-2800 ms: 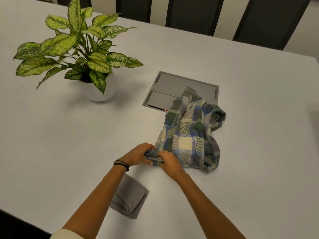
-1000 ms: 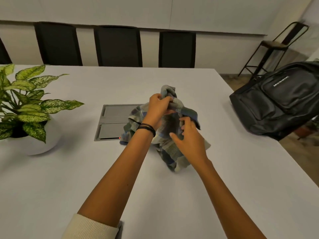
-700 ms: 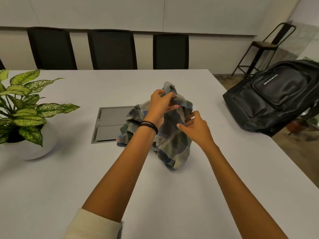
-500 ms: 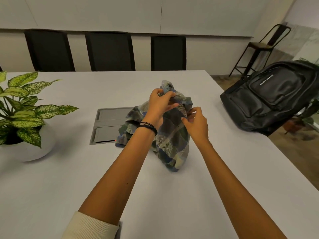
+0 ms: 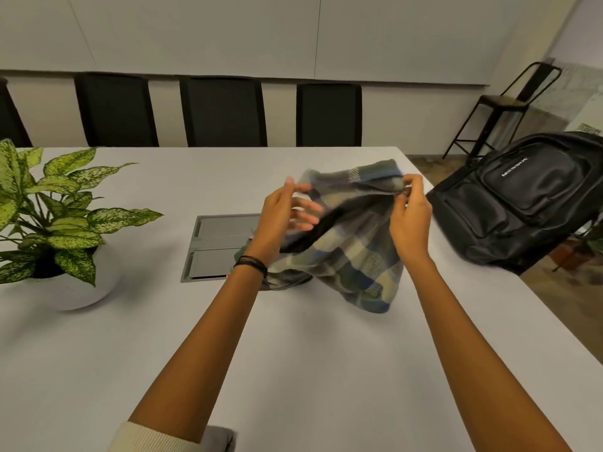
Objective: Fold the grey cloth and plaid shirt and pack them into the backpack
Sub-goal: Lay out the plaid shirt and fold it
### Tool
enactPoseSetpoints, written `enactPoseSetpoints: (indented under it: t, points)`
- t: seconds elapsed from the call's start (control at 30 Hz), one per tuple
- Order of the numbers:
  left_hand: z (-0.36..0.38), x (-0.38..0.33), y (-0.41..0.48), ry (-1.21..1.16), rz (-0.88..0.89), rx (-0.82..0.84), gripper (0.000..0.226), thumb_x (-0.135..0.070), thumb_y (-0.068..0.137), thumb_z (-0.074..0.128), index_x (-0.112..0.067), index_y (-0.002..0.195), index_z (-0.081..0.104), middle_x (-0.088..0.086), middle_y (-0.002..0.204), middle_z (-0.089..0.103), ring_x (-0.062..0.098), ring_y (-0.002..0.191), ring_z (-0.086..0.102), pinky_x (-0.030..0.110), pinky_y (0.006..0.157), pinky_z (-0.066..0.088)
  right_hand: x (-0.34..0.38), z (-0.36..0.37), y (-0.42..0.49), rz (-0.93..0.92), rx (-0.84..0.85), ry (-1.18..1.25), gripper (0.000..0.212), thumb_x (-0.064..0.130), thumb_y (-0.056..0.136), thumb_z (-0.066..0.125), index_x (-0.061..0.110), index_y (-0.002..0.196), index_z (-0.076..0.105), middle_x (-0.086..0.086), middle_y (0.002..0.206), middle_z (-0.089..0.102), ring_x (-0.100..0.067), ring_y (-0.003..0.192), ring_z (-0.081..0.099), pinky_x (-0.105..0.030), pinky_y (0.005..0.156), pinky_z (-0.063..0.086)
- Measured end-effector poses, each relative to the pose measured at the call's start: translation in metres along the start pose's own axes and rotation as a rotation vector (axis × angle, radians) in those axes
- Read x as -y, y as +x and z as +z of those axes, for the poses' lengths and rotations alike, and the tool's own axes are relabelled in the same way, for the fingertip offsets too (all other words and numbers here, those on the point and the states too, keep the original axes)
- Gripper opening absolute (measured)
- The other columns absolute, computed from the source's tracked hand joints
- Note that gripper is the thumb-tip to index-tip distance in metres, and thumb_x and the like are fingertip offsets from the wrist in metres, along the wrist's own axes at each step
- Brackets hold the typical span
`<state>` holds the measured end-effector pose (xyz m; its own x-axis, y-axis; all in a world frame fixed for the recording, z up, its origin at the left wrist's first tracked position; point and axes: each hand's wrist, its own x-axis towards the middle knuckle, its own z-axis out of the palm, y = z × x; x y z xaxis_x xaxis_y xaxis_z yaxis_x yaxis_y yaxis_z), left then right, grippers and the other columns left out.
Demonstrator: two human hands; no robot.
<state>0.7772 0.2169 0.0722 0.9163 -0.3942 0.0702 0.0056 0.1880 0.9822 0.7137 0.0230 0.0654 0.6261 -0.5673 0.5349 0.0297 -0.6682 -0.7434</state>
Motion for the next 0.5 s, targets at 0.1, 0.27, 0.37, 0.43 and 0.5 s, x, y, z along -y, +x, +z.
enactPoseSetpoints:
  t: [0.1,0.27,0.37,0.43,0.5]
  points:
    - [-0.021,0.024,0.004,0.131,0.054,-0.084,0.033,-0.027,0.100,0.037,-0.006,0.111,0.060,0.007,0.081,0.069,0.014,0.063,0.064,0.024,0.056,0.054,0.001,-0.011,0.013,-0.039,-0.069,-0.022,0.020,0.006,0.098,0.032,0.004,0.113,0.045,-0.004,0.092,0.052,-0.016,0.080,0.051,-0.012,0.057,0.036]
    - [-0.030,0.064,0.010,0.445,0.010,0.122,0.046,-0.018,0.088,0.061,-0.018,0.131,0.044,0.005,0.122,0.052,0.017,0.107,0.054,0.017,0.080,0.052,-0.002,-0.022,0.033,-0.045,-0.121,0.068,0.020,0.004,0.097,0.035,0.003,0.114,0.044,-0.005,0.089,0.053,-0.015,0.079,0.053,-0.021,0.065,0.047]
    - [-0.018,0.090,0.008,0.626,-0.042,0.392,0.076,-0.030,0.082,0.070,-0.022,0.144,0.026,-0.001,0.143,0.035,0.012,0.127,0.039,0.033,0.107,0.039,-0.005,-0.023,0.039,-0.039,-0.132,0.133,0.019,0.005,0.096,0.037,0.005,0.114,0.044,-0.006,0.094,0.055,-0.016,0.086,0.056,-0.015,0.069,0.047]
    - [-0.003,0.104,0.007,0.769,-0.008,0.483,0.083,-0.037,0.080,0.070,-0.022,0.146,0.023,0.001,0.149,0.029,0.016,0.135,0.030,0.038,0.113,0.029,-0.006,-0.022,0.040,-0.044,-0.139,0.160,0.017,0.006,0.096,0.039,0.006,0.112,0.044,-0.007,0.094,0.057,-0.018,0.086,0.056,-0.021,0.072,0.049]
    - [0.015,0.113,0.004,0.863,0.019,0.484,0.081,-0.038,0.082,0.067,-0.019,0.146,0.021,0.004,0.151,0.026,0.020,0.137,0.027,0.037,0.113,0.028,-0.007,-0.021,0.041,-0.049,-0.145,0.172,0.017,0.005,0.095,0.040,0.006,0.111,0.045,-0.008,0.094,0.058,-0.016,0.085,0.056,-0.021,0.072,0.048]
